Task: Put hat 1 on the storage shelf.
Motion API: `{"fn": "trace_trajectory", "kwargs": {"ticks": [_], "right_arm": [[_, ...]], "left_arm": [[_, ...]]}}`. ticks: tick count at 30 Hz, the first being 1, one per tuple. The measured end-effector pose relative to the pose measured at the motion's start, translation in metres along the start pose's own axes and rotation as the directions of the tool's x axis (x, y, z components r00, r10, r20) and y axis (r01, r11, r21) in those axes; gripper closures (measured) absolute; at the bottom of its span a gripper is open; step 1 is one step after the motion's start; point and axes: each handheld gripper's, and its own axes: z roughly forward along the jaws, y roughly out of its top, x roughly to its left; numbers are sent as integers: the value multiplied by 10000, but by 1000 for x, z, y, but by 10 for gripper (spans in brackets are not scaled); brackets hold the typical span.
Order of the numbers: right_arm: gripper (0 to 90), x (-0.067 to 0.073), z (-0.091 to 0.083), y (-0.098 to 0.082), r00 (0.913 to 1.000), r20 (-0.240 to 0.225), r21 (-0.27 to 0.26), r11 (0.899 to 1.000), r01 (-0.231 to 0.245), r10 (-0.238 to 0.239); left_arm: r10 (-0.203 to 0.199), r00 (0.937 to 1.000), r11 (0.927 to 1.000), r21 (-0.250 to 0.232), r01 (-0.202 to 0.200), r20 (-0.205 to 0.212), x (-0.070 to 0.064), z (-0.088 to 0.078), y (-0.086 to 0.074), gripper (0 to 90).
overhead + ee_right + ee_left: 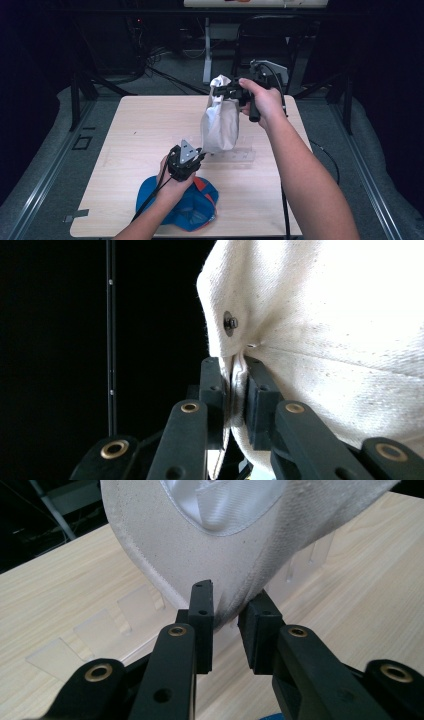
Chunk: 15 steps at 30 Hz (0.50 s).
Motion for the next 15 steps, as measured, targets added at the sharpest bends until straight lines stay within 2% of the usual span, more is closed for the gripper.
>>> {"fn": "trace_trajectory", "kwargs": {"ticks": [6, 15], "right_arm": [[815, 0, 7, 0, 10000, 55, 113, 9999, -24, 24], [815, -2, 19, 0, 9999, 135, 284, 9996, -16, 12]], "left_arm": [[-456, 9976, 9988, -166, 465, 519, 9, 0, -7, 788], [-968, 9910, 9944, -337, 1003, 924, 20, 1, -13, 794]]}}
